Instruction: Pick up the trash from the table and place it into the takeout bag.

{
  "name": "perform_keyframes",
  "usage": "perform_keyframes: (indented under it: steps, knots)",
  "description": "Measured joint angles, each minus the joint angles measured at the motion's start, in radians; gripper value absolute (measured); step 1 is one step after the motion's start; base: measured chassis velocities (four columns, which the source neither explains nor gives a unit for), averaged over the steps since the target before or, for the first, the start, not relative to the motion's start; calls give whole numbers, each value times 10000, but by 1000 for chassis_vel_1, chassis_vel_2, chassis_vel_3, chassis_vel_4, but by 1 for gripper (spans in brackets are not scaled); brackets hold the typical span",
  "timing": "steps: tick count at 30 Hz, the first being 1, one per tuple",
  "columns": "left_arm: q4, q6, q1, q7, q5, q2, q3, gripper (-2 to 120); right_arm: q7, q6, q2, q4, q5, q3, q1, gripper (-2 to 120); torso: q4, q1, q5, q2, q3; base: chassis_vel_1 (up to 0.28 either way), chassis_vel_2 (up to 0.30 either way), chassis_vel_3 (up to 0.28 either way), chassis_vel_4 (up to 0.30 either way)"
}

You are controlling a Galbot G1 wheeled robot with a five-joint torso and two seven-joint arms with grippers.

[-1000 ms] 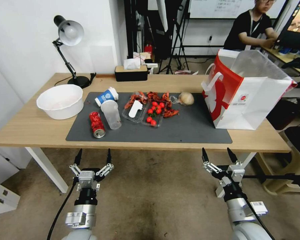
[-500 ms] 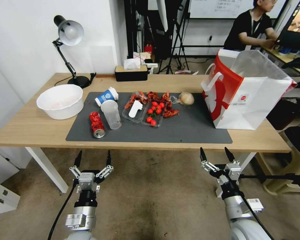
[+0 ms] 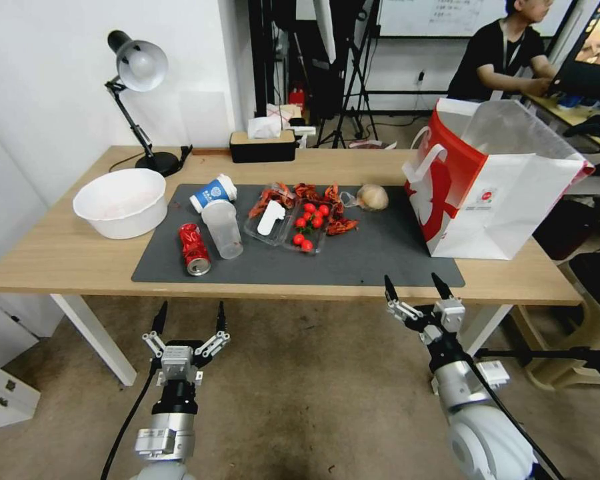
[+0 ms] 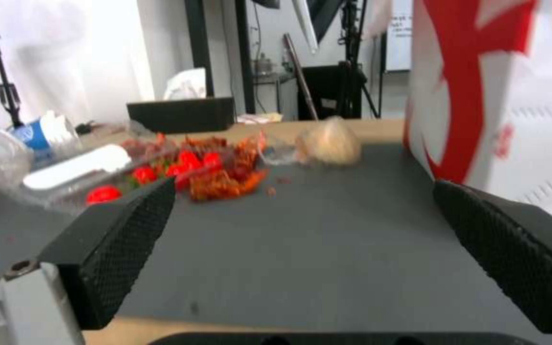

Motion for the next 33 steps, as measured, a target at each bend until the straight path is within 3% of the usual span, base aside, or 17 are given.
perform_keyframes:
  steps: [8,11,15,24,33]
  knots:
    - [-6,135,-156,2,15,98,137,100,328,-1117,-111,277,15,-180,918,100,-6,0,-2,0,0,0,0,0,0]
    - [-119,242,-193,9,26,147,203,100,701,-2277,-318,292,154,-467,2014,100,-1,0,-1,0,0,0,0,0,0]
    - [-214,285,-184,12,26,170,178,100,926,-2909,-470,-29,376,-738,2984,100,-1,0,1,0,0,0,0,0,0]
    - [-279,311,-148,14,34,116,129,100,1441,-4019,-683,-1174,937,-1481,5227,100,0,0,0,-1,0,0,0,0,0]
    - [-295,331,-141,13,39,87,73,100,1686,-4528,-722,-2066,1280,-2046,6449,100,-1,0,0,-1,0,0,0,0,0]
